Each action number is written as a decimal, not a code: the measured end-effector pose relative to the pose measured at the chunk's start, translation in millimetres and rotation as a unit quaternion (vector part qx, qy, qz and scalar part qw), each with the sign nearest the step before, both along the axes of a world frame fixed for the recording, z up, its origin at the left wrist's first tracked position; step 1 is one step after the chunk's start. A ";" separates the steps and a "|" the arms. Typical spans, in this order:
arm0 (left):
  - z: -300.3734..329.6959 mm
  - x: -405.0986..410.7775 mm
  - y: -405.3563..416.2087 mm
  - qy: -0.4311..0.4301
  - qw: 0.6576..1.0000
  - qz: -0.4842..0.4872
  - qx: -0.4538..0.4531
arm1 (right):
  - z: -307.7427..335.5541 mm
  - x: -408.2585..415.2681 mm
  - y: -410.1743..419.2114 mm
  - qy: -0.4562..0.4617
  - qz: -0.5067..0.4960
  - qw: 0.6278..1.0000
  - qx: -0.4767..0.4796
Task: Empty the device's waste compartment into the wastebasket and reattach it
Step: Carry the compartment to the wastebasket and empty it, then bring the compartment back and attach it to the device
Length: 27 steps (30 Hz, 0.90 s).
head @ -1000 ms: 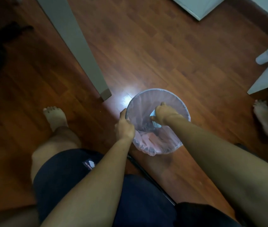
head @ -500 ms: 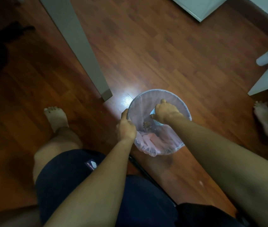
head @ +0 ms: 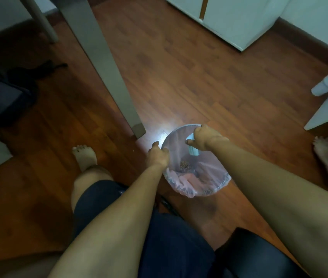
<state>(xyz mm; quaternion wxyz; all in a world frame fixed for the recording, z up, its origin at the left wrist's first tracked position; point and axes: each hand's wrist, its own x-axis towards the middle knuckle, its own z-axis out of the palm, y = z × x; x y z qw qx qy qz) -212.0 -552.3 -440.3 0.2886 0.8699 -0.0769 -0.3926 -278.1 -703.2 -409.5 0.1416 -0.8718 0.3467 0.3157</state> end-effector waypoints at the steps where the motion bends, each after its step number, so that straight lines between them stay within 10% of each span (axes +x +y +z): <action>1: 9.7 3.2 0.2 -0.013 1.000 -0.011 -0.004 | 8.9 1.6 -0.4 -0.016 -0.007 1.000 0.002; 8: 104.5 27.1 12.1 -0.106 0.992 -0.037 -0.051 | 94.4 12.1 13.9 -0.192 -0.141 0.970 0.050; 14: 207.5 41.4 38.4 -0.184 0.980 -0.038 -0.070 | 185.7 19.3 34.2 -0.363 -0.295 0.867 0.172; 27: 407.5 91.4 153.0 -0.313 0.938 0.036 -0.147 | 377.6 80.4 120.0 -0.531 -0.234 0.766 0.278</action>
